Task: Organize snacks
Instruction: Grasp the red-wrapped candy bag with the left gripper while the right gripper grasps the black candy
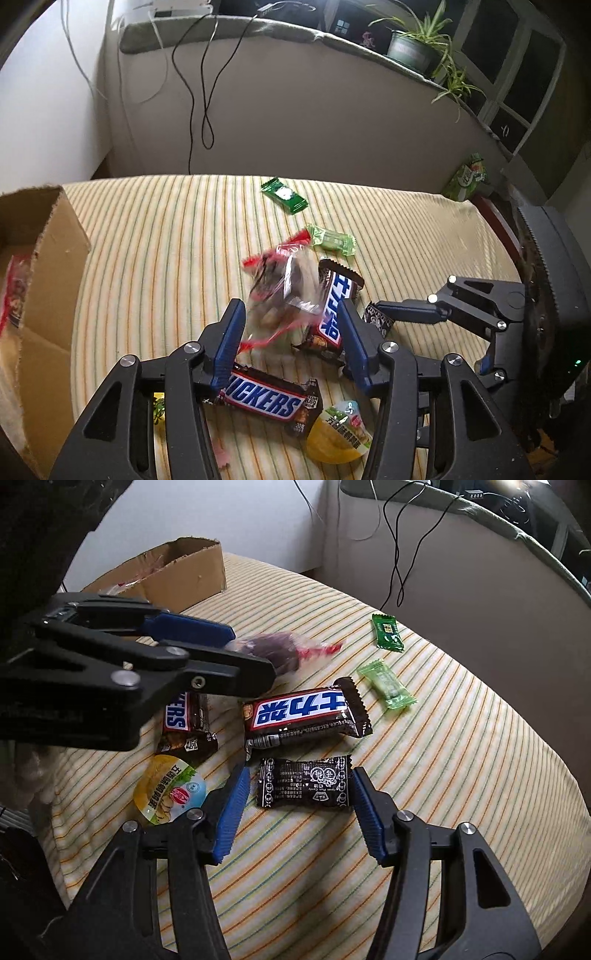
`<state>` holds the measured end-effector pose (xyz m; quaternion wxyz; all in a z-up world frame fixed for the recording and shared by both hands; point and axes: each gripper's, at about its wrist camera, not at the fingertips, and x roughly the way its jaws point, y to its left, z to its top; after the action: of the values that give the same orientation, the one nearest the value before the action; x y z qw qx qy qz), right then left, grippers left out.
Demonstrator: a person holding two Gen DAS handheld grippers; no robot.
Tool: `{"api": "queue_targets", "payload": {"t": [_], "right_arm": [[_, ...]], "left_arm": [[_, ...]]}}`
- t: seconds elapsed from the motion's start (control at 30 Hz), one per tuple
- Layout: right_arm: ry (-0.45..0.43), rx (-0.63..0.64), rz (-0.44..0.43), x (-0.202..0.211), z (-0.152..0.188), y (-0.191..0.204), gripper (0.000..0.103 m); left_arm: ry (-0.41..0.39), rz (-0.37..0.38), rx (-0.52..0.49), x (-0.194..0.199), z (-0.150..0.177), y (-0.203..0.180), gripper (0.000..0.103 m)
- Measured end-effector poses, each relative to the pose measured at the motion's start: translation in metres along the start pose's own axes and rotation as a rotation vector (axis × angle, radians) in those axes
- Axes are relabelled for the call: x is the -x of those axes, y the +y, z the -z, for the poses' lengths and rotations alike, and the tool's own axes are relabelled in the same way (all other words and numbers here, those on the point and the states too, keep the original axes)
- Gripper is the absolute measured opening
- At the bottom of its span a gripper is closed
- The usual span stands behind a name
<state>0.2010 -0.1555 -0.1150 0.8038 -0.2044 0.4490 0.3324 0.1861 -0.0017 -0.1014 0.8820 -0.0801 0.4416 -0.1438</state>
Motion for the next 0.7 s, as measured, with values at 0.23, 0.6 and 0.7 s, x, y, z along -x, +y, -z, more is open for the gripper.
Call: {"api": "queue_targets", "payload": {"t": [0.23, 0.6, 0.7], "right_arm": [[-0.002, 0.0, -0.002, 0.0, 0.001, -0.001, 0.049], [-0.011, -0.024, -0.007, 0.002, 0.002, -0.008, 0.036], [-0.013, -0.025, -0.008, 0.003, 0.003, -0.01, 0.034]], "left_arm": [[-0.013, -0.015, 0.033, -0.009, -0.01, 0.002, 0.059], [-0.006, -0.027, 0.047, -0.032, -0.021, 0.0, 0.037], [-0.018, -0.03, 0.05, -0.03, -0.02, 0.0, 0.034]]}}
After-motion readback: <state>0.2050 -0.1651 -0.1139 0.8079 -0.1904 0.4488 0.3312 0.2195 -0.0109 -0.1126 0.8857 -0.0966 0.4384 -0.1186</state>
